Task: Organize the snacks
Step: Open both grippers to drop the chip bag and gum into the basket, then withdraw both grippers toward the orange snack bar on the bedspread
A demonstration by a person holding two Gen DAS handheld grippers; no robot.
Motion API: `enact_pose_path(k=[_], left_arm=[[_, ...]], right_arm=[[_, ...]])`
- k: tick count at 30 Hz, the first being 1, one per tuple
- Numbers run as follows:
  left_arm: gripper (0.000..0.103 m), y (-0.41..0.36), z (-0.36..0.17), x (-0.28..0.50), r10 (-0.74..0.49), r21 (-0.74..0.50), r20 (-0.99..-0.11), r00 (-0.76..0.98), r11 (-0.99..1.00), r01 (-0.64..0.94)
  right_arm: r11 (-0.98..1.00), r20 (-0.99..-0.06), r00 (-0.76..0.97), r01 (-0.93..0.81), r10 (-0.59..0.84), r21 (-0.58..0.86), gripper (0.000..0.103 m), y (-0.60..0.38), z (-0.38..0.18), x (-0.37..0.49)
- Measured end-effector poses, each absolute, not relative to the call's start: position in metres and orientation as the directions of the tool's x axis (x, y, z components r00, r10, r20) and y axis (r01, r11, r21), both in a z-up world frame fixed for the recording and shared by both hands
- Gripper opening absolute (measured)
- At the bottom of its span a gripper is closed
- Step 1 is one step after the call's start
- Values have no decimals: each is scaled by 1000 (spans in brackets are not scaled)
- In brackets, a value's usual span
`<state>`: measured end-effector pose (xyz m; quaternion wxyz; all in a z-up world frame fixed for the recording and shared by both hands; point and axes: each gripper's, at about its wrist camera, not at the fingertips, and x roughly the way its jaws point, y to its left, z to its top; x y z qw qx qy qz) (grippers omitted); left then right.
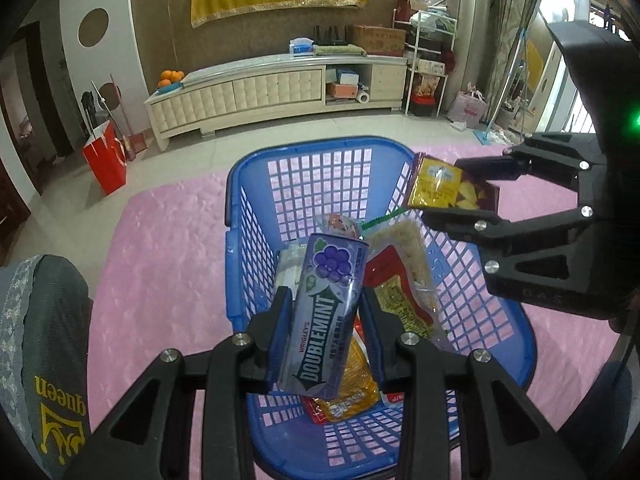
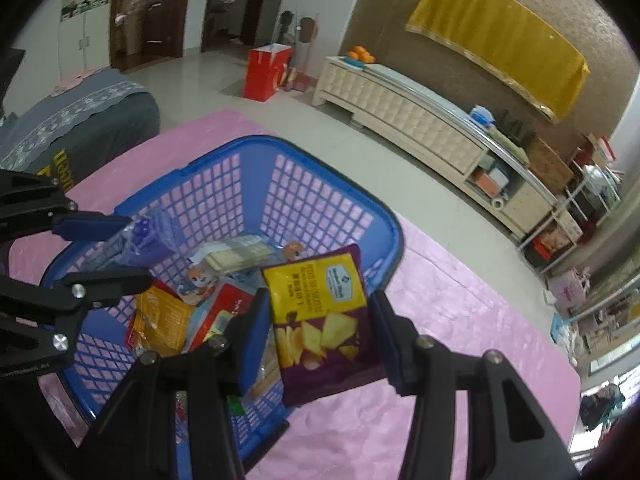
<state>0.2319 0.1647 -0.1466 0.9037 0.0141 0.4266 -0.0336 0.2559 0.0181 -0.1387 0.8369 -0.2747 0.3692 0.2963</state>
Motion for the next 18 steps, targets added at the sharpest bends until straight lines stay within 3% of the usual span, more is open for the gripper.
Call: enact_pose_path(k=[6, 9, 12, 18], left_arm=[[32, 164, -153, 234, -33, 5, -789, 614, 998, 60], [35, 164, -149, 230, -53, -12, -779, 625, 998, 69], [42, 164, -144, 227, -39, 4, -775, 631, 998, 66], [48, 162, -134, 214, -23, 13, -771, 636, 999, 51]], right_arm=[[651, -803, 546, -704, 239, -285, 57, 24, -149, 265], [652, -823, 509, -718, 251, -245, 74, 18, -150, 267], [655, -808, 540, -703, 236, -278, 82, 12, -147, 261], [701, -813, 530, -675, 242, -231, 84, -11, -134, 248]])
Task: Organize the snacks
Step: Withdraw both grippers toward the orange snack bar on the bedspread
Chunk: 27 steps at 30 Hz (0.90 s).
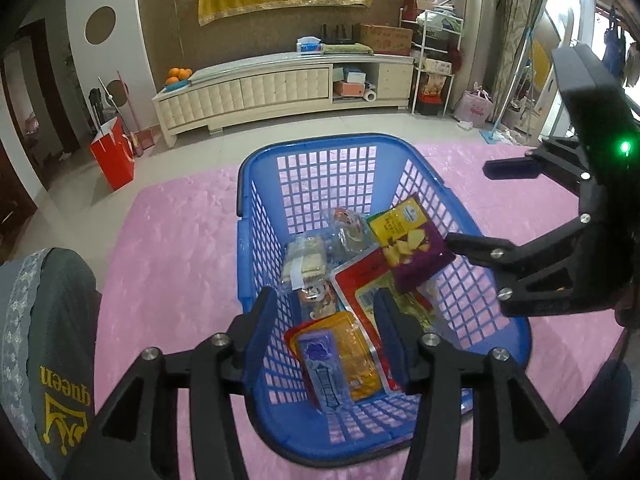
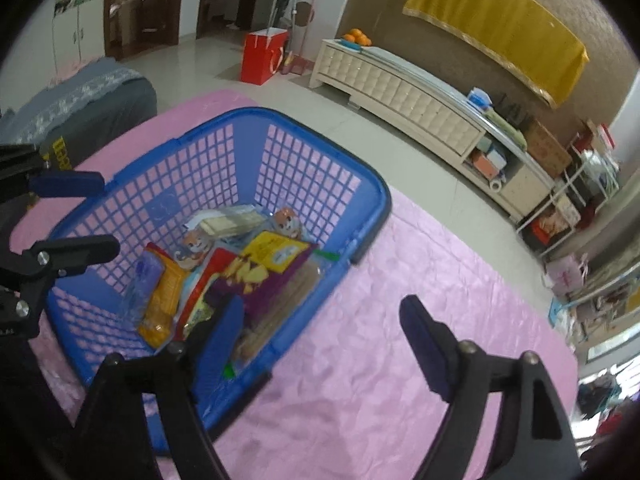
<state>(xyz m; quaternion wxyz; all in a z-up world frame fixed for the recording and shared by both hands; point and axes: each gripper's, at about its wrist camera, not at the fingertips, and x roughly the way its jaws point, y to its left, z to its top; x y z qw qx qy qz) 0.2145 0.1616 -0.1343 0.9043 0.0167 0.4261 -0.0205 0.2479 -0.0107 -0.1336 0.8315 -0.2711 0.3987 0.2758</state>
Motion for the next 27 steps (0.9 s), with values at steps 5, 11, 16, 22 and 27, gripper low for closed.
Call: enact_pose_path(k=[5, 11, 16, 22, 27], left_arm=[[51, 152, -116, 198, -23, 21, -754, 657, 998, 60], [56, 133, -88, 172, -42, 20, -721, 692, 996, 81], [61, 111, -68, 151, -56, 39, -694, 718, 993, 115], [61, 79, -50, 136, -91, 52, -672, 735, 984, 170], [66, 50, -48, 127, -121, 45, -668, 735, 978, 202]], right_arm=[[734, -799, 541, -649, 261, -200, 84, -37, -112, 228], [770, -772, 571, -613, 279, -176, 84, -68, -82, 196], [793, -740, 607, -585, 290, -169, 84, -95, -59, 171], [820, -712, 636, -552, 297, -151, 84, -126, -42, 148], [846, -700, 653, -517, 290, -131, 84, -156, -39, 138]])
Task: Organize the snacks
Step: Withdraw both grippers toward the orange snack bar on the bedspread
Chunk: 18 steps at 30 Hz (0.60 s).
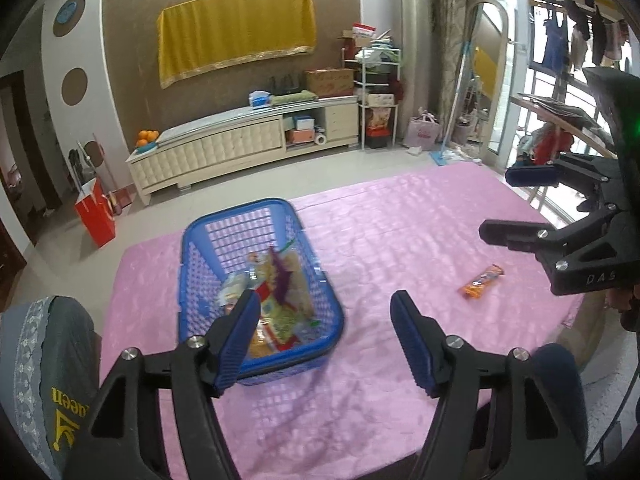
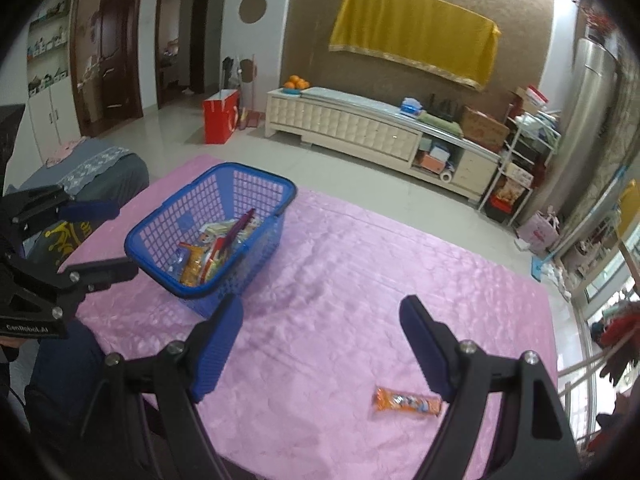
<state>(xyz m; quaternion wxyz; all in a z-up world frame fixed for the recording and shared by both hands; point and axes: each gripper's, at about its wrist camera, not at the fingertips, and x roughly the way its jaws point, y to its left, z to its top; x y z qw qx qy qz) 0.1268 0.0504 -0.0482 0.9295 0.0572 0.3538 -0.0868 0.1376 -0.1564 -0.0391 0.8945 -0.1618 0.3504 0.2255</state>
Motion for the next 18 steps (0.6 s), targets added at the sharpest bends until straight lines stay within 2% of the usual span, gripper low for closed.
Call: enact_pose_path(k=[3, 7, 18], left_arm=[[66, 32, -51, 125, -129, 50, -673, 729, 974, 219], [73, 9, -56, 125, -146, 47, -675, 723, 970, 240], [73, -50, -95, 148, -193, 13, -731, 654, 955, 296]], right_arm=[[860, -699, 657, -496, 283, -118, 84, -174, -42, 134], [877, -704, 659, -468, 265, -107, 86, -196, -52, 133], [913, -755, 616, -404, 225, -57, 95, -251, -98, 147]])
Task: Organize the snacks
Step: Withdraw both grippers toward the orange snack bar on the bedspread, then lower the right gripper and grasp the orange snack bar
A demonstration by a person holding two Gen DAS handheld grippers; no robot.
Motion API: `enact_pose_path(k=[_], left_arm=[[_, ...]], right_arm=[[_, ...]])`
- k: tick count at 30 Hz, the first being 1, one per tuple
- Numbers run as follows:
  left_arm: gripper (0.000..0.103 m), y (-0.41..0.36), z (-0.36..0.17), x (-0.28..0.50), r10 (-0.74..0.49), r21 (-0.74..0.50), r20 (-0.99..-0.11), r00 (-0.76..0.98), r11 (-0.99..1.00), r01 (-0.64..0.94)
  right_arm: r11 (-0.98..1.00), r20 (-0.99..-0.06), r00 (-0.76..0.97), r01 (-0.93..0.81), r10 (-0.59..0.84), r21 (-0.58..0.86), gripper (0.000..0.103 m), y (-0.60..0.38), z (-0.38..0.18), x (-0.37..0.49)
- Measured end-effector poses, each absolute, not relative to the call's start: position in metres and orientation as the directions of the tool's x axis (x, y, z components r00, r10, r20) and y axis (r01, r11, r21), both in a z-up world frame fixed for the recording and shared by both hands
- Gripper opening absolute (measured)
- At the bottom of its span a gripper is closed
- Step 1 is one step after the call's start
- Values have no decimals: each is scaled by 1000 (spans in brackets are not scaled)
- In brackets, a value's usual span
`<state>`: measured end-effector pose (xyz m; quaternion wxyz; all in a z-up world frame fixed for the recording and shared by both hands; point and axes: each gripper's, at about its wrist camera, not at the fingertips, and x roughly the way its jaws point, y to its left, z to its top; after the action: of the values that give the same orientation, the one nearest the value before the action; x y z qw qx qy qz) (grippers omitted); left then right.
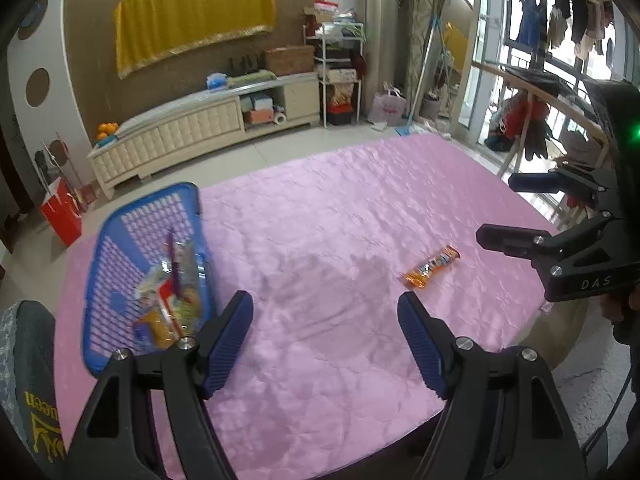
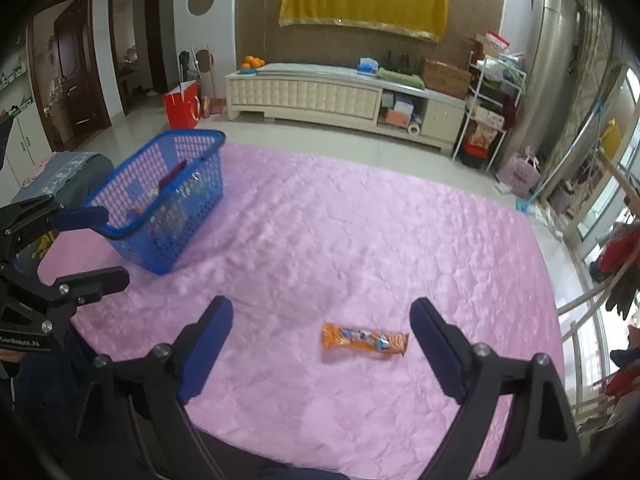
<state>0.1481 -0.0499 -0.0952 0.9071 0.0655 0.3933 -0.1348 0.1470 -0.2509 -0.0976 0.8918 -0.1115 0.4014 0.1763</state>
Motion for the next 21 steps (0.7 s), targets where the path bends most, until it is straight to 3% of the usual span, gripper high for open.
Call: enact_pose_path(k=[5, 21], left_arm=[[78, -67, -117, 161, -207, -3, -757, 620, 950, 313], [78, -109, -192, 222, -215, -32, -855, 473, 931, 364]], right_arm=[[928, -787, 577, -372, 216, -17, 96, -273, -123, 157], [946, -891, 390, -303, 231, 113, 96, -309, -218, 208]])
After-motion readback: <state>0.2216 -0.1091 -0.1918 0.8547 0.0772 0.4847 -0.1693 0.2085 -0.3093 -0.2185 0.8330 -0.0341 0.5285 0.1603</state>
